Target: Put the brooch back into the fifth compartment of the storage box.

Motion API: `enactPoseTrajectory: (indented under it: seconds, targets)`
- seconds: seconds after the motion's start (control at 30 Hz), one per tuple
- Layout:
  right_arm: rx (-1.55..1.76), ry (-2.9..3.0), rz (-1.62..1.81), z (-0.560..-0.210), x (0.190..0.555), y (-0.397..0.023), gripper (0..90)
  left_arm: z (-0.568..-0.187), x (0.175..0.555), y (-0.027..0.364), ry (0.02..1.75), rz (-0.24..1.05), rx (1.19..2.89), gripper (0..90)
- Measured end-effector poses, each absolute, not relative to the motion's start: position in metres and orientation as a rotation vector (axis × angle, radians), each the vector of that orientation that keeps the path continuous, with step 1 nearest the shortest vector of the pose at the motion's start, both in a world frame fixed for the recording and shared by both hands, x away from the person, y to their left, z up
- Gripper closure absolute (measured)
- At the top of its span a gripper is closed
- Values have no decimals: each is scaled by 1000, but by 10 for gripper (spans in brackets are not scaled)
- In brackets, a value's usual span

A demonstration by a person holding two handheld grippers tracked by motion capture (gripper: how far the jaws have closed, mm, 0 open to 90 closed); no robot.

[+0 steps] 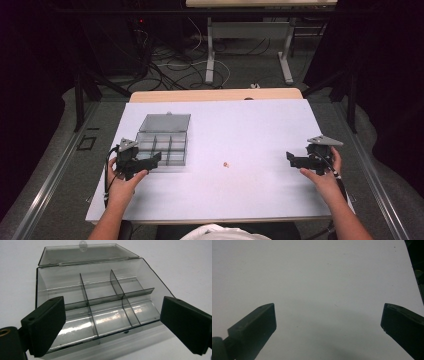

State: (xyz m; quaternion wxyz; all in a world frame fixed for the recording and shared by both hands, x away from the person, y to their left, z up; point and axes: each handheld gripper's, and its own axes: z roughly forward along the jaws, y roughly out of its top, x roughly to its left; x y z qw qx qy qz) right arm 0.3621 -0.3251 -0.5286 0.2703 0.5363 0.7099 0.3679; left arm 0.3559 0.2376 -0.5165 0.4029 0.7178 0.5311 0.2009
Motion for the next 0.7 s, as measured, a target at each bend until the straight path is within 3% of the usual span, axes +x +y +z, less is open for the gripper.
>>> enactPoseTrajectory:
  seconds: [0.7]
  targets:
    - [1385, 1980, 988, -532, 362, -311, 0, -517, 346, 209, 1250, 498, 1924, 78]
